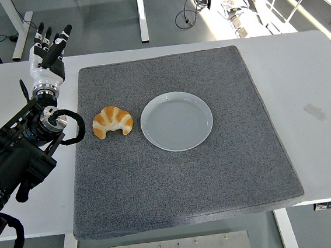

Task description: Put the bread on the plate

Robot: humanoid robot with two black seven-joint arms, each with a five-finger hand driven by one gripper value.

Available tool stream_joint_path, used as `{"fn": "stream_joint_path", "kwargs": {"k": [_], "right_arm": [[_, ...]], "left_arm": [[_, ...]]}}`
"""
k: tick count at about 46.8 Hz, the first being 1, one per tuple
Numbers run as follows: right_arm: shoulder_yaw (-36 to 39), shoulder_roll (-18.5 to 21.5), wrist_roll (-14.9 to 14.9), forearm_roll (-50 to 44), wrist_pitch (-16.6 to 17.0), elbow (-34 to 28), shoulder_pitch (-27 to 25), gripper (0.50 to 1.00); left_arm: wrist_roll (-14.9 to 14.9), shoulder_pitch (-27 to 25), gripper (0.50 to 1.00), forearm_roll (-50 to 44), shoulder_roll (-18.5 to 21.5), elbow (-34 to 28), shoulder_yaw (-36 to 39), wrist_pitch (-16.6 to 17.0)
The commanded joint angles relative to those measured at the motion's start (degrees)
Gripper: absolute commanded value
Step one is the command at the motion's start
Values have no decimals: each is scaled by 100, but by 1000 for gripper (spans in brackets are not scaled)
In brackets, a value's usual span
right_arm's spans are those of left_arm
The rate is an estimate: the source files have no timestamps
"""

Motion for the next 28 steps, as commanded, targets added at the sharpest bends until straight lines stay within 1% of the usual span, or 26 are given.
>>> {"fn": "stream_joint_path", "kwargs": {"k": [1, 28], "right_arm": [[0, 0, 0, 0, -1, 0, -2, 1000], [0, 0, 0, -8, -1, 0, -2, 1000]], "left_arm": [[-6, -7, 981, 2, 0, 0, 5, 5], [11, -51, 983, 37, 9, -35, 14, -39]]}}
